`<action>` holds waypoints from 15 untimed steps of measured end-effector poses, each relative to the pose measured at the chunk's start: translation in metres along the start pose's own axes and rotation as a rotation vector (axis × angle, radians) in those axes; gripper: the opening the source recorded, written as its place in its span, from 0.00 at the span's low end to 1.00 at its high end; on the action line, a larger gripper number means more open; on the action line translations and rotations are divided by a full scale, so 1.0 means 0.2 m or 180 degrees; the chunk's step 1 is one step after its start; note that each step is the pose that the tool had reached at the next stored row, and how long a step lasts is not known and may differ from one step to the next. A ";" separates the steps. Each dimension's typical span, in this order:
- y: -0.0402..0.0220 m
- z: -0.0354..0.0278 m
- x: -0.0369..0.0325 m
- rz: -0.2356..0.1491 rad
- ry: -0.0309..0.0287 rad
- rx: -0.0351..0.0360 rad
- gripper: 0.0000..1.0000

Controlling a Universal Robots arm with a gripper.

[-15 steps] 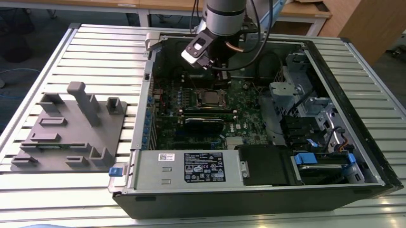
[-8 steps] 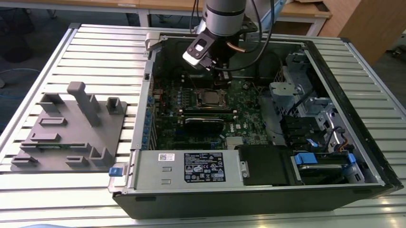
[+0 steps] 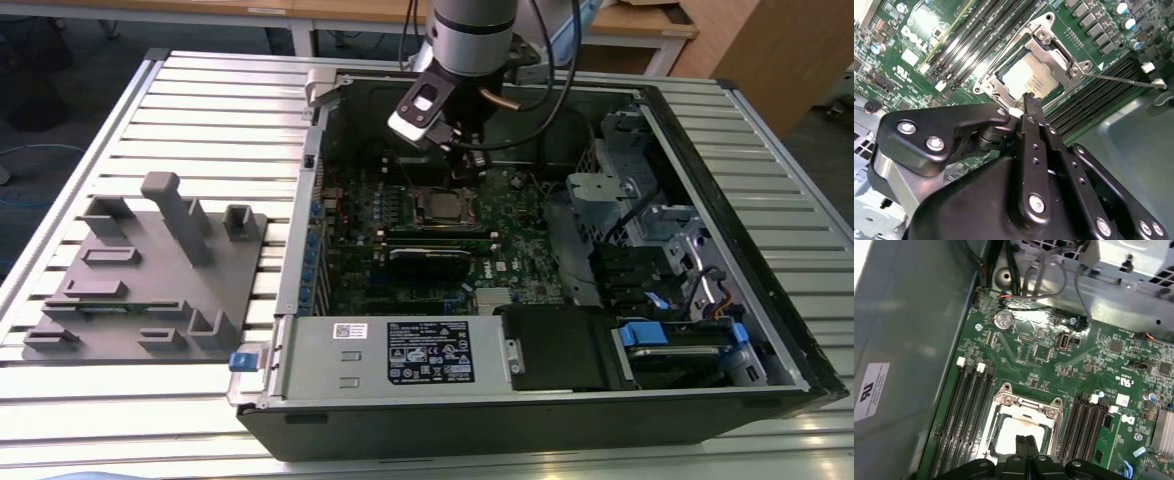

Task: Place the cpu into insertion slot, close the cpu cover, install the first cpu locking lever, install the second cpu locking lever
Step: 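Close the cpu cover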

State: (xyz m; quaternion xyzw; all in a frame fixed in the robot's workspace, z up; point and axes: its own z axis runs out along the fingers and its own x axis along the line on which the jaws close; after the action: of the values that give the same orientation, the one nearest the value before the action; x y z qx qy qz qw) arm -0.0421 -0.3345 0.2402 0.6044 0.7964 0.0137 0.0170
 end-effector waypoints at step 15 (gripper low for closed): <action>-0.001 0.000 0.000 -0.0456 0.0019 -0.0005 0.10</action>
State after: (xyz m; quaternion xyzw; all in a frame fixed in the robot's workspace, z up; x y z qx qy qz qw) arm -0.0422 -0.3345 0.2402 0.5458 0.8376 0.0148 0.0159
